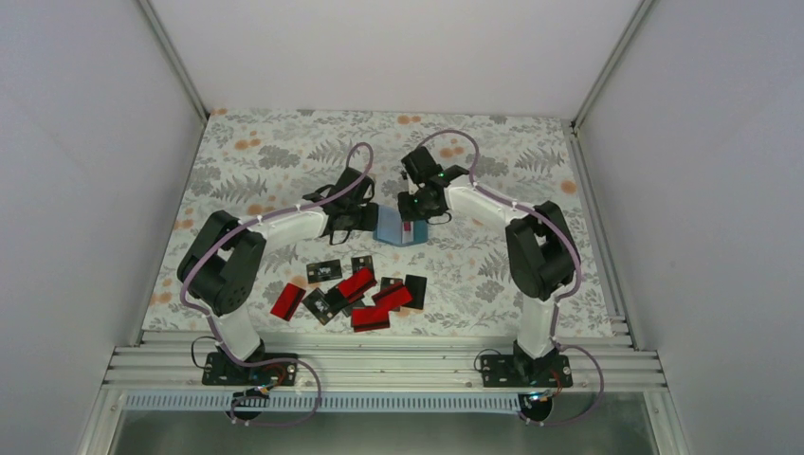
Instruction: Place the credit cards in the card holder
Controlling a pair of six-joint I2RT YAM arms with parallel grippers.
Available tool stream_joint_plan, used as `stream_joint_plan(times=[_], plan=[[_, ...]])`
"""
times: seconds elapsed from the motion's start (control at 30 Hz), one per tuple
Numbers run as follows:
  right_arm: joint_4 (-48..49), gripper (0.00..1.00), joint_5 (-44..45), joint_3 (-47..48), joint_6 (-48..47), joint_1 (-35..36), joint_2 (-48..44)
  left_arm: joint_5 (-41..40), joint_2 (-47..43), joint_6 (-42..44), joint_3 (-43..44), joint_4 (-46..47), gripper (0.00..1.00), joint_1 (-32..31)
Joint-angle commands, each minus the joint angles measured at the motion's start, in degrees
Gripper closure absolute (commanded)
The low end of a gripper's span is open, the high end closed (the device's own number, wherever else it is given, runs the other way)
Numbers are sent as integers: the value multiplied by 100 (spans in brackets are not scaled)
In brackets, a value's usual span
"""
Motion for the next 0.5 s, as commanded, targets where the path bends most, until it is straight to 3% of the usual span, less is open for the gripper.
stream_joint_plan(times=[0.0, 0.2, 0.47], plan=[[455, 96, -962, -402, -1, -269, 202, -111, 14, -44, 115, 1, 97, -25], [493, 96, -950, -717, -89, -699, -57, -137, 91, -51, 133, 6, 97, -25], [900, 96, -2213, -1298, -159, -1185, -134, -363, 255, -43, 25, 112, 96, -11]])
